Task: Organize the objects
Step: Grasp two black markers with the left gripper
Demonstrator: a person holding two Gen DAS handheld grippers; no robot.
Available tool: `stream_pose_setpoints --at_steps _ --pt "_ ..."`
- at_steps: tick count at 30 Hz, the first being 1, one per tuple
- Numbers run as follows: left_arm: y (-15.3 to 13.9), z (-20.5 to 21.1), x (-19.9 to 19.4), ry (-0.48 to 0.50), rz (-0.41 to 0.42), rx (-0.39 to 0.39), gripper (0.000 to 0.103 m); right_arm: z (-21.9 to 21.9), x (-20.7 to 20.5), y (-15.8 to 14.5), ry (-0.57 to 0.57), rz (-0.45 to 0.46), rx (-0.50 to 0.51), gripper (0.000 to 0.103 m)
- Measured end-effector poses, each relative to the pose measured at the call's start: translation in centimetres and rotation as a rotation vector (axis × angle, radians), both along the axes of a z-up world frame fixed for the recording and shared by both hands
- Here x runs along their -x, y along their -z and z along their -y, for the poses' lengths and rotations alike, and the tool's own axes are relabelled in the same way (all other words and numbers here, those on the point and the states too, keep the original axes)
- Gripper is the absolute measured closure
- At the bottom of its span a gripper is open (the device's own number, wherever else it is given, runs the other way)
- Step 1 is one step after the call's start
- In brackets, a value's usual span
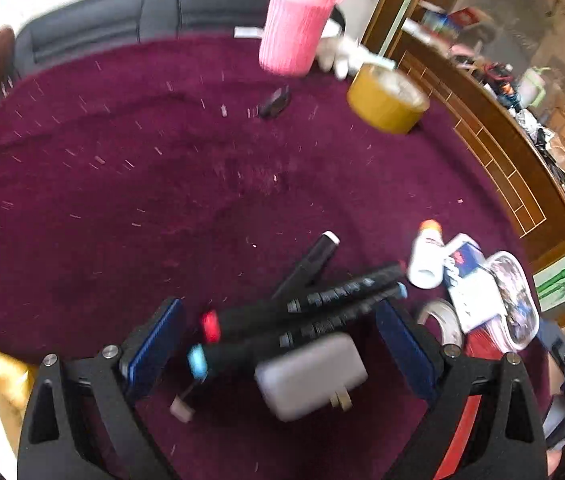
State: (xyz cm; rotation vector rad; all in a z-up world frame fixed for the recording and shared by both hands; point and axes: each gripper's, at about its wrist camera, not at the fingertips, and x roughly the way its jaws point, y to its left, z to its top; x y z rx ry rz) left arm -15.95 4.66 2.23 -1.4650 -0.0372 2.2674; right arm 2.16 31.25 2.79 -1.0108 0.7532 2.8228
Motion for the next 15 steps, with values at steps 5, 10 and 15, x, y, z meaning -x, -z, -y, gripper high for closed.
stream_pose_setpoints --at_steps 5,10,15 --pt "0.9 -1.7 -2.3 0.213 0.107 -0.091 0.008 -0.8 0.6 1.0 0.003 0.043 0.042 0.006" --pt "0.7 -2.3 -7.5 0.369 0.148 -0.141 0.013 -0.5 0.7 1.5 -0.01 0.075 0.045 0.006" --pt "-0.4 0.1 -7.3 0.213 0.033 -0.113 0.013 -0.4 0.7 1.7 -0.009 0.085 0.046 0.006"
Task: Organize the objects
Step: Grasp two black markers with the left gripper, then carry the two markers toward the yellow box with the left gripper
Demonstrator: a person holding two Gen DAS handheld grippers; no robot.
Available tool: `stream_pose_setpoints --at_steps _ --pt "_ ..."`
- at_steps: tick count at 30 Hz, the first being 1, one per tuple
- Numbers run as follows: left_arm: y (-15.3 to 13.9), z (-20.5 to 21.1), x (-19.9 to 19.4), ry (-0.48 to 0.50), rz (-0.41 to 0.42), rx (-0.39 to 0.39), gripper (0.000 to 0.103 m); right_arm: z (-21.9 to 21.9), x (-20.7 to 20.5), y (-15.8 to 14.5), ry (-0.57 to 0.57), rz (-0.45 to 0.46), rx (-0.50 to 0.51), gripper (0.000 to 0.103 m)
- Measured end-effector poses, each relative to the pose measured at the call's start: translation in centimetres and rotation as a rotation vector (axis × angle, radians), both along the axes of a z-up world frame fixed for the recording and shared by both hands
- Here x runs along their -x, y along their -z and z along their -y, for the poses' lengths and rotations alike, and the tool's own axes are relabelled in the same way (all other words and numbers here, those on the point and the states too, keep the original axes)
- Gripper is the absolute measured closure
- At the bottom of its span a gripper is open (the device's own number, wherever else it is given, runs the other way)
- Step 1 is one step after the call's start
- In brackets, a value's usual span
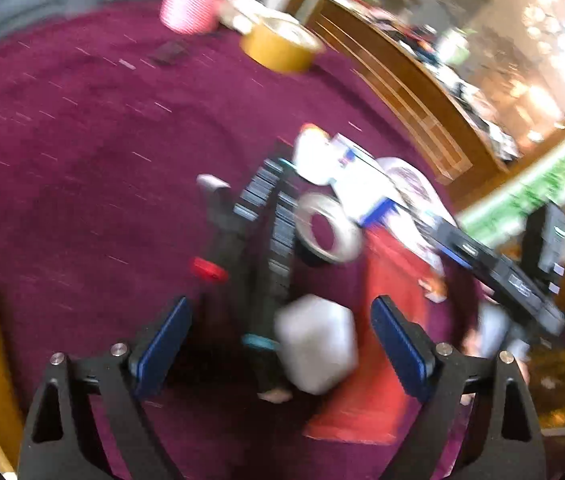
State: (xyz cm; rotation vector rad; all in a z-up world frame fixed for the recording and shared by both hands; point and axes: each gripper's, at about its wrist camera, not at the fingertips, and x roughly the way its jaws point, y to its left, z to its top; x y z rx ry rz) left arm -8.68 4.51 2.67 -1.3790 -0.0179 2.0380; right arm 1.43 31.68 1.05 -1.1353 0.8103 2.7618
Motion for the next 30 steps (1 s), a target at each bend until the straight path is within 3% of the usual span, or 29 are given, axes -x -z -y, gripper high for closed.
stream_pose_setpoints --at_steps 4,8,11,15,17,19,22,27,30 --pt "0.1 0.6 0.6 -0.063 -0.027 0.025 0.015 -0.3 0.1 0.4 0.009 0.017 0.012 0.006" --pt "-0.7 -1.1 0.4 -0.024 -0.12 0.096 0.025 -0.3 0.3 0.5 0.01 0.028 0.016 0.006" --pt "-0.8 -4.3 0.2 0.077 -0.209 0.212 0.039 -0.4 0.3 0.5 0.014 0.031 0.013 0.006" --pt "0.3 -8.1 0.6 0.215 -0.337 0.427 0.051 -0.4 0.3 0.6 0.02 0.036 0.019 0.006" --pt "1.0 -9.0 1.5 0.253 -0.323 0.458 0.063 -0.5 0.4 0.7 0.02 0.037 0.021 0.006" --pt "1.4 -9.7 2.3 0.272 -0.323 0.464 0.07 -0.4 0.4 0.7 0.018 0.039 0.018 0.006" --pt "1.1 -9.5 4.0 0.261 -0.24 0.38 0.074 -0.3 0.6 0.7 0.016 0.042 0.013 0.005" --pt "1.5 -9.4 3.2 0.243 -0.275 0.394 0.074 -0.1 0.7 0.7 0.011 0.043 -0.001 0.004" --pt "0.3 -7.5 2.0 0.198 -0.285 0.357 0.074 0.1 0.8 0.7 0.006 0.048 -0.018 0.003"
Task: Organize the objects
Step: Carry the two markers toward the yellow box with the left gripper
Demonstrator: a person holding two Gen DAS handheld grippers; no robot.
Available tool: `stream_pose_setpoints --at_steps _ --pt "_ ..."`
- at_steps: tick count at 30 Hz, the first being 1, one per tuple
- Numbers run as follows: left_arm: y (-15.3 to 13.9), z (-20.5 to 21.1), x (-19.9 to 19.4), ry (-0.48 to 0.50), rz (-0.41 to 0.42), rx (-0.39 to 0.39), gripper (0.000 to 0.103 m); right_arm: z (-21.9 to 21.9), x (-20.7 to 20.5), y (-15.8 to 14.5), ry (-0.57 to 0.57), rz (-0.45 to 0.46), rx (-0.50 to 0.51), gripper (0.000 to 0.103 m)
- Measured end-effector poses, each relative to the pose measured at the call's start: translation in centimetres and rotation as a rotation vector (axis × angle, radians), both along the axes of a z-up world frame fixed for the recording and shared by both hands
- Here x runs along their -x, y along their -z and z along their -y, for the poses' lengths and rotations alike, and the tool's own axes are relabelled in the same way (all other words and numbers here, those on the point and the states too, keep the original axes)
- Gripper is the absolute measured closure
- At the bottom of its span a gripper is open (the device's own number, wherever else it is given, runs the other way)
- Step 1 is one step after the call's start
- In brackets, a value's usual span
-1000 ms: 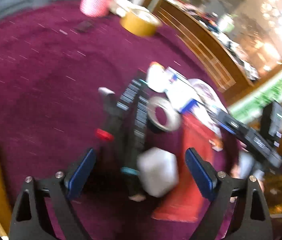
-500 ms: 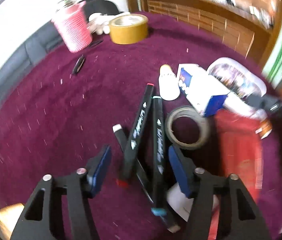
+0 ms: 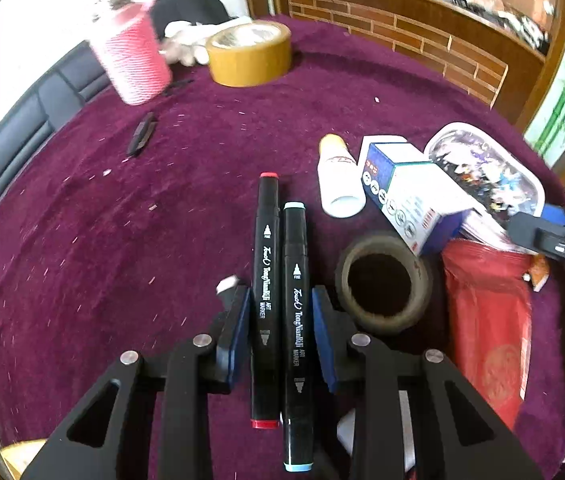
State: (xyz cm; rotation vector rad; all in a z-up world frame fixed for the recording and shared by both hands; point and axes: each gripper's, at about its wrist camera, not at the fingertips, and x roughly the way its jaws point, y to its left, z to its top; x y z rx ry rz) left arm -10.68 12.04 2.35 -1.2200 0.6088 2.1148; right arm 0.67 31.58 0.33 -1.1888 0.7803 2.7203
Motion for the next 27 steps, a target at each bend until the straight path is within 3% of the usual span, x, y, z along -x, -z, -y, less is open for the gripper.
stream_pose_setpoints --at_steps 5,10,12,14,19,21,24,27 --pt "-2.1 5.4 -4.0 -0.074 0.0 -0.054 0.074 0.0 0.0 0.0 -0.002 0.001 -0.006 0.003" --pt "-0.9 10.6 -8.9 -0.168 0.065 -0.062 0.074 0.4 0.0 0.0 -0.005 0.006 -0.027 0.002" --pt "-0.3 11.6 -10.3 -0.181 0.062 -0.069 0.061 0.5 0.0 0.0 -0.004 0.007 -0.036 0.002" --pt "-0.1 12.3 -11.3 -0.198 0.057 -0.078 0.055 0.6 -0.1 0.0 -0.002 0.008 -0.05 0.002" --pt "0.2 13.6 -12.1 -0.237 0.056 -0.101 0.056 0.8 -0.3 0.0 0.012 0.009 -0.068 0.002" --pt "0.1 14.2 -11.7 -0.259 0.067 -0.125 0.064 0.8 -0.4 0.0 0.015 0.008 -0.068 0.002" --pt "0.4 15.1 -10.6 -0.297 0.1 -0.17 0.066 0.8 -0.4 0.0 0.016 0.009 -0.07 0.002" --pt "1.4 15.5 -9.4 -0.336 0.115 -0.146 0.067 0.9 -0.4 0.0 0.016 0.008 -0.069 0.002"
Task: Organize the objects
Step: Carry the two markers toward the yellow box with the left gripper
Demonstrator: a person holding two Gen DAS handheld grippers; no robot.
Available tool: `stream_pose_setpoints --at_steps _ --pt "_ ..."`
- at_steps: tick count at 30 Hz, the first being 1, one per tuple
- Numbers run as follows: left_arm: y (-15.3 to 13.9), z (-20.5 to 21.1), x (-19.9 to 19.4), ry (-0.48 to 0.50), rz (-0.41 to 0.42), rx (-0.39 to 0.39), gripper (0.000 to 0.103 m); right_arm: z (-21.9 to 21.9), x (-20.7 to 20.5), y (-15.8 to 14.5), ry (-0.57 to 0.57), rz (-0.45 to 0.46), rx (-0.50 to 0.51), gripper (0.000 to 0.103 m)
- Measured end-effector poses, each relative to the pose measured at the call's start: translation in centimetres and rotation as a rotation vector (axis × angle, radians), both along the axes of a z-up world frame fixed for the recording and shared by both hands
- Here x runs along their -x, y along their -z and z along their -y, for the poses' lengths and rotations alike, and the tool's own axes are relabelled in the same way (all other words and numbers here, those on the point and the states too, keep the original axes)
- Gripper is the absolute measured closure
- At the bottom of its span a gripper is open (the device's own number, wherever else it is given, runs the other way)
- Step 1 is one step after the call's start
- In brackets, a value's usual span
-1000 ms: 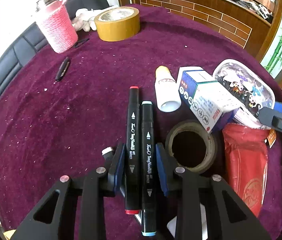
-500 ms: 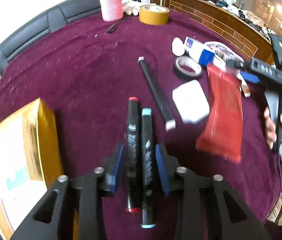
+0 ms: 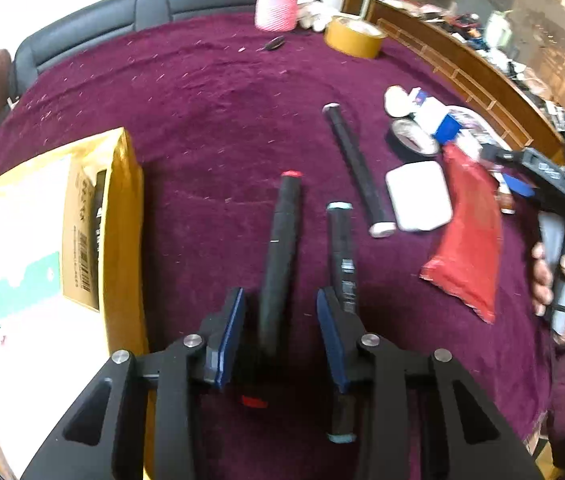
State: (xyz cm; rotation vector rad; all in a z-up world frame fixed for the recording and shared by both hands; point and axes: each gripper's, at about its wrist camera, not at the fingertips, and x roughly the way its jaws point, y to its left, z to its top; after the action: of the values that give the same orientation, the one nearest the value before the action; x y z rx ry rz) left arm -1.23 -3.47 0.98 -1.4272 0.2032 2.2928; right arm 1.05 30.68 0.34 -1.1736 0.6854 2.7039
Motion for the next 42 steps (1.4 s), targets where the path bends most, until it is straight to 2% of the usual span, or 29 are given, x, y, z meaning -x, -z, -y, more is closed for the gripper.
stream_pose_setpoints --at_steps 2,5,7,8,10,11,12,15,19,22,24,28,30,33,34,36,40,42 --pt "0.3 -0.5 0.3 0.0 -0.012 0.036 0.069 0.0 0.0 0.0 0.0 0.001 -0.001 0.002" --pt "0.4 -2.5 0.1 0.031 -0.067 0.158 0.068 0.0 0.0 0.0 -0.001 0.003 -0.004 0.002" --pt "0.4 -3.5 0.1 0.04 -0.103 0.209 0.067 0.0 0.0 0.0 -0.002 0.003 -0.005 0.002" --pt "0.4 -3.8 0.0 0.042 -0.121 0.229 0.067 0.0 0.0 0.0 -0.002 0.003 -0.004 0.002" --pt "0.5 -4.2 -0.2 0.051 -0.16 0.233 0.072 0.0 0.0 0.0 -0.002 0.001 -0.002 0.002" --pt "0.6 -4.4 -0.7 0.071 -0.176 0.206 0.086 0.0 0.0 0.0 -0.001 0.0 -0.001 0.002" --pt "0.5 -4.4 -1.0 0.082 -0.183 0.183 0.089 0.0 0.0 0.0 -0.001 -0.001 -0.001 0.002" --pt "-0.7 -3.7 -2.4 0.08 -0.22 0.088 0.089 -0.1 -0.2 -0.1 0.016 -0.008 -0.001 0.002" --pt "-4.8 -1.3 -4.7 0.043 -0.272 -0.09 0.089 -0.1 -0.7 -0.8 0.04 -0.044 -0.029 0.002" --pt "-7.1 1.3 -6.2 0.009 -0.294 -0.2 0.089 1.4 -1.9 -2.8 0.046 -0.072 -0.099 0.002" --pt "-8.5 3.3 -7.6 -0.01 -0.323 -0.265 0.089 3.7 -3.6 -4.9 -0.018 -0.112 -0.072 0.002" --pt "-10.5 7.4 -10.6 -0.095 -0.417 -0.31 0.088 10.2 -5.7 -7.3 -0.216 -0.121 0.029 0.002" --pt "-11.0 9.5 -12.0 -0.13 -0.451 -0.332 0.088 14.4 -6.0 -7.0 -0.333 -0.088 0.075 0.002" --pt "-11.2 12.4 -13.2 -0.174 -0.467 -0.356 0.088 19.2 -5.2 -4.8 -0.435 0.006 0.098 0.003" --pt "-11.1 13.3 -13.6 -0.189 -0.47 -0.363 0.088 20.6 -4.9 -4.0 -0.453 0.039 0.088 0.005" --pt "-10.9 15.0 -14.0 -0.216 -0.467 -0.375 0.088 22.8 -4.1 -2.9 -0.455 0.079 0.037 0.013" --pt "-9.8 17.8 -14.6 -0.266 -0.447 -0.402 0.088 25.5 -2.4 -1.8 -0.414 0.121 -0.13 0.026" --pt "-9.1 18.9 -14.6 -0.294 -0.443 -0.392 0.088 26.4 -1.6 -1.2 -0.418 0.144 -0.173 0.042"
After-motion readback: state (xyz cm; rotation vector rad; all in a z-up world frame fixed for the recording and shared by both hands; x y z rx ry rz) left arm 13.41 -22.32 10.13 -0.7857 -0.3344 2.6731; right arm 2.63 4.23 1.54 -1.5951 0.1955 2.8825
